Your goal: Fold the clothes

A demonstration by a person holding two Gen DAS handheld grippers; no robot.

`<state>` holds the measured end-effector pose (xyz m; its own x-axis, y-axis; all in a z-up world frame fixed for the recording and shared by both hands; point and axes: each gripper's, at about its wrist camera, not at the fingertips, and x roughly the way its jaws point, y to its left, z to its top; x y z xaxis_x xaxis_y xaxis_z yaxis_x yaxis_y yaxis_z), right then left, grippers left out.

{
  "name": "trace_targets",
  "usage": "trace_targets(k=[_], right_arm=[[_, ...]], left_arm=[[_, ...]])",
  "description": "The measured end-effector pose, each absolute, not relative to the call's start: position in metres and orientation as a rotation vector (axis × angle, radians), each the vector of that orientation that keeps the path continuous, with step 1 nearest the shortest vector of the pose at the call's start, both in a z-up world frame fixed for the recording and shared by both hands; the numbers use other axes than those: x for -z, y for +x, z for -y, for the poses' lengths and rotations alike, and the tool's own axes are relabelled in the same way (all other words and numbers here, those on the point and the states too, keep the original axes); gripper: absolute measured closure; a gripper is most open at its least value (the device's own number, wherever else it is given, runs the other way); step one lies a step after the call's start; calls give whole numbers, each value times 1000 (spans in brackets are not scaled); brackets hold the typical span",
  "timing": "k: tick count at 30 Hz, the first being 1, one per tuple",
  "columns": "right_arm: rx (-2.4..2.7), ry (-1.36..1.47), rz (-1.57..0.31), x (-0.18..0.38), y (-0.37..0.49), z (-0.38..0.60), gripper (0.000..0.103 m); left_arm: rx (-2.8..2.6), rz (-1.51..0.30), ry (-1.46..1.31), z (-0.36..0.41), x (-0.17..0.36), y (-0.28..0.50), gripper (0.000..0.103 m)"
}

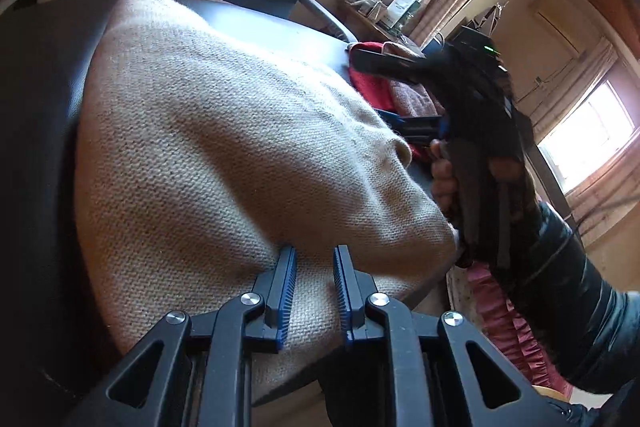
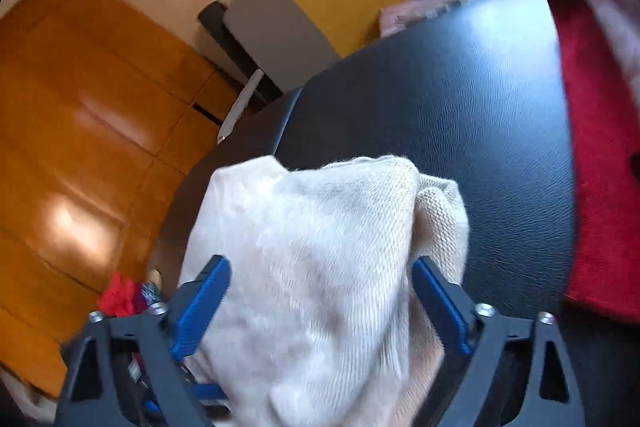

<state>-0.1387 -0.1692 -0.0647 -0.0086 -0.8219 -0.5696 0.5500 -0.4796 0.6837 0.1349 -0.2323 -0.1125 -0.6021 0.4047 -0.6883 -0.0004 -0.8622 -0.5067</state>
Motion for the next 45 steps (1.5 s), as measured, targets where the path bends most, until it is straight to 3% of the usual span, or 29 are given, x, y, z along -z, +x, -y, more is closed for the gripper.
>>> trace_targets(k=[5, 7, 9, 11, 13, 21, 25, 29, 33, 40, 45], right_arm=[[1705, 1239, 340, 70, -154, 188, 21], [1757, 1223, 251, 69, -152, 197, 38], [1825, 1192, 129, 64, -146, 206, 85], [1885, 1122, 0, 49, -134, 210, 93], [1943, 987, -119, 23, -115, 206, 94], [2054, 845, -21, 2, -114, 146, 94], [2051, 993, 41, 48, -132, 134, 93], [2036, 1069, 147, 72, -144, 120, 81], [2098, 1037, 122, 56, -140, 107, 72], [2074, 908, 20, 1, -108, 114, 71], [1993, 979, -53, 14, -79, 146, 66]], left_arm=[[-2520, 692, -1248, 234, 114, 135, 84], [-2516, 697, -1243, 235, 115, 135, 84], [-2550, 683, -1217, 235, 110, 137, 84], [-2589, 666, -1159, 235, 103, 143, 84], [-2617, 668, -1122, 236, 97, 146, 84], [-2524, 641, -1255, 218, 117, 143, 79], [-2509, 628, -1271, 210, 110, 141, 79], [-2513, 579, -1191, 192, 87, 131, 79], [-2473, 460, -1213, 160, 87, 107, 79], [-2371, 312, -1276, 111, 110, 106, 78], [-2393, 349, -1245, 127, 97, 126, 78]])
